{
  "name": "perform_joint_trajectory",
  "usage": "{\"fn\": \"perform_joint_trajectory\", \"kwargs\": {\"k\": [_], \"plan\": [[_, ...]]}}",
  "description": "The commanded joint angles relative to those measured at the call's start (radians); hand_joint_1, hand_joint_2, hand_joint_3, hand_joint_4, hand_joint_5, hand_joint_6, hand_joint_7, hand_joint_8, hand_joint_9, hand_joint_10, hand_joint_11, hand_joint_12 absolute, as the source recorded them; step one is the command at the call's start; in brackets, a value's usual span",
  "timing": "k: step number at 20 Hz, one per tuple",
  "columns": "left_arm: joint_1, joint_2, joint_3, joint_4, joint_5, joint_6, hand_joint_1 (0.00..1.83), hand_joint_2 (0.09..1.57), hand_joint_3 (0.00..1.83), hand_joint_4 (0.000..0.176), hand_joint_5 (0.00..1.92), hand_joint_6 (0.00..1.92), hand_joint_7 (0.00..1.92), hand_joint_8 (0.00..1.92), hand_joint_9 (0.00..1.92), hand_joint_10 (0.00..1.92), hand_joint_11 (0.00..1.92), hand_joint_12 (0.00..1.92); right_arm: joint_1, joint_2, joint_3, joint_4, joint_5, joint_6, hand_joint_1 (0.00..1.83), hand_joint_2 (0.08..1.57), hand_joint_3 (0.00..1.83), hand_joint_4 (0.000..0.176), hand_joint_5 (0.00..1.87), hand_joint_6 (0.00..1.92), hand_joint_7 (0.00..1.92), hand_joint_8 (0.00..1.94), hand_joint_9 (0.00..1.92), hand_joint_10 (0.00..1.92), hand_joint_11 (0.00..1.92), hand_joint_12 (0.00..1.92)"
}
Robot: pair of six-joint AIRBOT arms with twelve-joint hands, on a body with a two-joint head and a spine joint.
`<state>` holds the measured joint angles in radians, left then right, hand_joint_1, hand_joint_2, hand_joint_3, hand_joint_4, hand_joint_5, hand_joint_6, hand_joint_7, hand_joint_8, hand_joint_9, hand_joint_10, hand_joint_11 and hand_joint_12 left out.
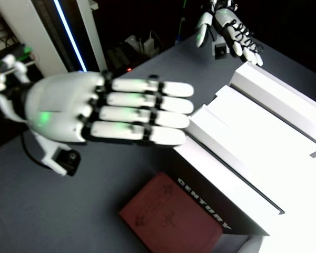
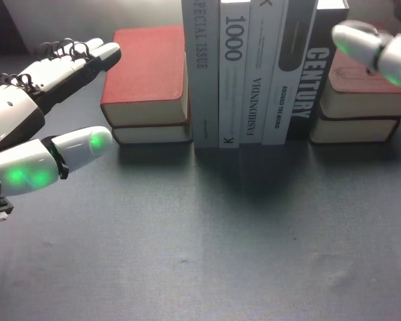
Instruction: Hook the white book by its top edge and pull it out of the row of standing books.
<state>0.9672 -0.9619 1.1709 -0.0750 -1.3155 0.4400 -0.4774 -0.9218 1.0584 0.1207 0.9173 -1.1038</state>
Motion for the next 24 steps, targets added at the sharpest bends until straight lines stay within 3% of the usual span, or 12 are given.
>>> {"fn": "perform_joint_trajectory", "kwargs": {"k": [1, 3, 8, 11, 13, 15, 18, 21, 24], "plan": [[-0.004, 0.006, 0.003, -0.019, -0.127, -0.007, 0.09, 1.37, 0.00, 0.096, 0.03, 0.01, 0.00, 0.00, 0.00, 0.00, 0.00, 0.00, 0.018, -0.003, 0.009, 0.003, 0.080, -0.006, 0.34, 1.43, 0.00, 0.000, 0.04, 0.01, 0.00, 0.00, 0.00, 0.00, 0.00, 0.00], [-0.003, 0.005, 0.005, -0.019, -0.125, -0.007, 0.14, 1.38, 0.00, 0.082, 0.05, 0.02, 0.00, 0.00, 0.00, 0.00, 0.00, 0.00, 0.034, -0.017, 0.025, 0.007, 0.065, -0.006, 0.30, 1.43, 0.00, 0.000, 0.04, 0.01, 0.00, 0.00, 0.00, 0.00, 0.00, 0.00], [-0.004, 0.001, 0.008, -0.019, -0.124, -0.007, 0.17, 1.37, 0.00, 0.112, 0.03, 0.01, 0.00, 0.00, 0.00, 0.00, 0.00, 0.00, 0.053, -0.045, 0.055, 0.022, 0.018, -0.006, 0.24, 1.43, 0.00, 0.001, 0.20, 0.08, 0.00, 0.00, 0.00, 0.00, 0.00, 0.00], [-0.003, -0.001, 0.008, -0.019, -0.125, -0.008, 0.17, 1.37, 0.00, 0.096, 0.05, 0.01, 0.00, 0.00, 0.00, 0.00, 0.00, 0.00, 0.053, -0.050, 0.059, 0.027, 0.007, -0.006, 0.20, 1.43, 0.00, 0.000, 0.33, 0.12, 0.00, 0.00, 0.00, 0.00, 0.00, 0.00], [-0.001, -0.001, 0.008, -0.020, -0.127, -0.009, 0.17, 1.37, 0.00, 0.067, 0.07, 0.02, 0.00, 0.00, 0.00, 0.00, 0.00, 0.00, 0.053, -0.052, 0.059, 0.027, 0.004, -0.006, 0.17, 1.45, 0.01, 0.000, 0.41, 0.16, 0.00, 0.00, 0.00, 0.00, 0.00, 0.00], [0.000, -0.001, 0.008, -0.024, -0.132, -0.010, 0.15, 1.36, 0.00, 0.097, 0.06, 0.02, 0.00, 0.00, 0.00, 0.00, 0.00, 0.00, 0.052, -0.053, 0.059, 0.027, 0.000, -0.006, 0.16, 1.45, 0.01, 0.000, 0.48, 0.19, 0.00, 0.00, 0.00, 0.00, 0.00, 0.00], [0.007, -0.001, 0.006, -0.031, -0.140, -0.011, 0.16, 1.36, 0.00, 0.118, 0.06, 0.02, 0.00, 0.00, 0.00, 0.00, 0.00, 0.00, 0.052, -0.054, 0.038, 0.026, 0.003, -0.006, 0.18, 1.46, 0.01, 0.000, 0.52, 0.21, 0.04, 0.01, 0.00, 0.00, 0.00, 0.00], [0.018, 0.005, -0.001, -0.043, -0.155, -0.011, 0.14, 1.36, 0.00, 0.129, 0.04, 0.01, 0.00, 0.00, 0.00, 0.00, 0.00, 0.00, -0.005, -0.029, -0.012, 0.005, 0.062, 0.005, 0.21, 1.44, 0.00, 0.000, 0.53, 0.21, 0.05, 0.01, 0.00, 0.00, 0.00, 0.00], [0.027, 0.009, -0.004, -0.056, -0.161, -0.011, 0.11, 1.36, 0.00, 0.119, 0.05, 0.01, 0.00, 0.00, 0.00, 0.00, 0.00, 0.00, -0.105, 0.006, -0.052, -0.025, 0.165, 0.083, 0.22, 1.45, 0.00, 0.000, 0.53, 0.21, 0.06, 0.01, 0.00, 0.00, 0.00, 0.00]]}}
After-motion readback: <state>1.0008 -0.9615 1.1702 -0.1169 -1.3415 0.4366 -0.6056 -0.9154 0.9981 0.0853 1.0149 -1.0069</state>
